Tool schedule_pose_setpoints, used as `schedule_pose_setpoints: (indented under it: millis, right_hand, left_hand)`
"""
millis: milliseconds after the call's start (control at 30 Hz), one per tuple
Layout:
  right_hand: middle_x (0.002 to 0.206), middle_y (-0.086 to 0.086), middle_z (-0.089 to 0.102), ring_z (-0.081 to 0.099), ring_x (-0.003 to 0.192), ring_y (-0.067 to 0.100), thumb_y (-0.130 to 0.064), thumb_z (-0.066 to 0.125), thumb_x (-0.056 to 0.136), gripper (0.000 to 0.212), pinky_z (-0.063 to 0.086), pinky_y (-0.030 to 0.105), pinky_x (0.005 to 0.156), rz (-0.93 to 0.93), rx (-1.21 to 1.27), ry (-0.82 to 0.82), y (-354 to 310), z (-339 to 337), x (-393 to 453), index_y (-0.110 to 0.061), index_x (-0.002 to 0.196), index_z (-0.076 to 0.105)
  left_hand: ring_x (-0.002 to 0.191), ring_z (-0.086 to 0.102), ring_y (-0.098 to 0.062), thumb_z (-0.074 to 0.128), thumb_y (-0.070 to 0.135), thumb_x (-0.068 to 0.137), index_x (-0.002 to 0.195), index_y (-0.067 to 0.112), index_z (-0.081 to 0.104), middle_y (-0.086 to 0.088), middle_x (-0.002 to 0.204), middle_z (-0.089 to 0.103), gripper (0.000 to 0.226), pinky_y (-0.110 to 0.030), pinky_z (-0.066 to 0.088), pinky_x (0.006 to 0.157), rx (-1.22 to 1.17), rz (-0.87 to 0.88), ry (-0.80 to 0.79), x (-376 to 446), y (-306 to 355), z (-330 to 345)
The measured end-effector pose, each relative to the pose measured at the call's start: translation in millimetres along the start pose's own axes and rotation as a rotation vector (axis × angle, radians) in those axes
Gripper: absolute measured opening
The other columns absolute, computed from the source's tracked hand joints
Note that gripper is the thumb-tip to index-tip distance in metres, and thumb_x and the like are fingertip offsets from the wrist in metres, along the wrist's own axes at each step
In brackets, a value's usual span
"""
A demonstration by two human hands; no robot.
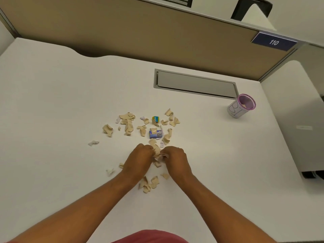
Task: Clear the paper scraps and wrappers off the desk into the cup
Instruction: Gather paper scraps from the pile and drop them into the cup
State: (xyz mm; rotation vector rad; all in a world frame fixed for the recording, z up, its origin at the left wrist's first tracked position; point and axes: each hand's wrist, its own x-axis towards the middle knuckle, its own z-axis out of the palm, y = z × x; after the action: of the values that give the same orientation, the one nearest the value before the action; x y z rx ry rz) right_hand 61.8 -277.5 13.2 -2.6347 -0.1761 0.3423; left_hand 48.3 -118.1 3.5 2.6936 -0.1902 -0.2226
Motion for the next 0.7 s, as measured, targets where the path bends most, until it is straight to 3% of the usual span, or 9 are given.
schedule_pose_setpoints:
  millis: [100,200,267,300,400,467,567,700]
  right_hand:
    - [0.097,-0.005,0.081,0.072,0.090,0.009,-0.002,0.068,0.082,0.028,0.057,0.025,0.082,0.075,0.227,0.074,16.5,-16.3,-3.1,-0.022,0.094,0.083]
    - [0.086,-0.021,0.079,0.073,0.085,-0.004,-0.002,0.075,0.079,0.034,0.054,0.011,0.075,0.140,0.492,0.064,27.5,-35.6,-3.1,-0.035,0.085,0.083]
    - [0.091,-0.018,0.080,0.076,0.089,0.002,-0.004,0.081,0.079,0.030,0.060,0.018,0.077,0.215,0.691,0.058,30.0,-46.2,-2.4,-0.033,0.087,0.083]
    - [0.097,-0.010,0.081,0.077,0.093,0.009,-0.003,0.083,0.079,0.026,0.063,0.026,0.079,0.262,0.792,0.064,34.0,-52.2,-1.7,-0.025,0.092,0.084]
    - [0.106,0.015,0.079,0.077,0.095,0.025,0.002,0.083,0.081,0.023,0.064,0.033,0.082,0.349,1.055,0.038,48.4,-74.7,-0.6,0.000,0.104,0.080]
    - [0.105,0.017,0.079,0.077,0.094,0.026,0.002,0.081,0.083,0.022,0.063,0.029,0.082,0.353,1.180,0.010,59.7,-92.7,0.1,0.004,0.105,0.078]
    - [0.105,0.013,0.078,0.076,0.093,0.020,0.000,0.078,0.087,0.022,0.061,0.028,0.086,0.321,1.279,-0.005,81.4,-124.6,4.6,0.007,0.108,0.075]
    - [0.108,0.012,0.079,0.077,0.095,0.021,0.001,0.077,0.088,0.021,0.062,0.027,0.084,0.314,1.312,0.043,114.1,-170.4,18.7,0.004,0.108,0.075]
  left_hand:
    - [0.098,0.072,-0.019,0.072,0.014,0.092,0.105,0.015,0.082,0.000,0.104,0.080,0.017,-0.022,0.048,0.086,-0.288,-0.155,0.092,3.8,6.8,-7.1]
    - [0.089,0.074,-0.013,0.080,0.012,0.086,0.106,0.015,0.083,-0.001,0.103,0.082,0.021,-0.014,0.053,0.083,-0.509,-0.318,0.110,7.6,14.7,-18.0]
    - [0.075,0.070,-0.004,0.081,0.010,0.083,0.103,0.015,0.084,0.003,0.088,0.081,0.020,-0.001,0.047,0.066,-0.636,-0.407,0.110,11.3,19.0,-23.5]
    - [0.070,0.067,-0.002,0.081,0.009,0.083,0.100,0.016,0.085,0.007,0.079,0.077,0.019,-0.001,0.046,0.059,-0.697,-0.436,0.113,13.9,24.3,-26.0]
    - [0.071,0.070,-0.012,0.081,0.009,0.080,0.091,0.021,0.085,0.009,0.076,0.076,0.017,-0.012,0.049,0.060,-0.879,-0.503,0.112,21.9,49.5,-34.9]
    - [0.080,0.078,-0.019,0.081,0.004,0.079,0.090,0.017,0.085,0.001,0.083,0.081,0.017,-0.022,0.060,0.075,-1.037,-0.526,0.101,29.9,68.4,-40.4]
    - [0.091,0.079,-0.024,0.080,-0.003,0.080,0.094,0.002,0.082,-0.010,0.098,0.082,0.015,-0.035,0.063,0.091,-1.266,-0.519,0.072,47.6,99.0,-46.4]
    - [0.088,0.076,-0.022,0.079,-0.009,0.078,0.084,0.005,0.082,-0.008,0.091,0.080,0.015,-0.028,0.064,0.081,-1.369,-0.482,0.055,79.4,140.4,-48.8]
